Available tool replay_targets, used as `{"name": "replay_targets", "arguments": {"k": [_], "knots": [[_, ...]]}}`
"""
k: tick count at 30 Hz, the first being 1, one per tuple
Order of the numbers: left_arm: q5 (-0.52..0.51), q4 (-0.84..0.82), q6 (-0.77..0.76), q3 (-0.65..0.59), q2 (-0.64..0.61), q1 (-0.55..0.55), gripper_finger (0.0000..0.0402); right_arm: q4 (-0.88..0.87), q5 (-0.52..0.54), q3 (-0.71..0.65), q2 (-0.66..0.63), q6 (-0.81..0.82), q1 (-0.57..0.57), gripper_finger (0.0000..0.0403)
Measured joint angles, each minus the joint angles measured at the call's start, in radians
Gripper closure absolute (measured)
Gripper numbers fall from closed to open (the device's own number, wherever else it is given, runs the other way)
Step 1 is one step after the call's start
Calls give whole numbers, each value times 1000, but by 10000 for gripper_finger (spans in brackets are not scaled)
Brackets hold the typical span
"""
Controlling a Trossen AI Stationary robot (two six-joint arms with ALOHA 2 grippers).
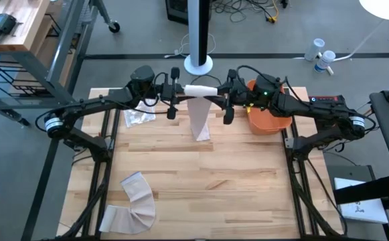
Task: Roll bandage
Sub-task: Roll the center brown bandage
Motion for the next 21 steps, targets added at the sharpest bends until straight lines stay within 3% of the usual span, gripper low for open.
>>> {"name": "replay_targets", "arguments": {"k": [14, 21], "knots": [[1, -54, -26, -13, -2, -9, 401, 62, 6, -2, -39, 77, -19, 322], [1, -53, -24, -13, -13, -23, 395, -1, 6, -2, -55, 33, -29, 321]]}}
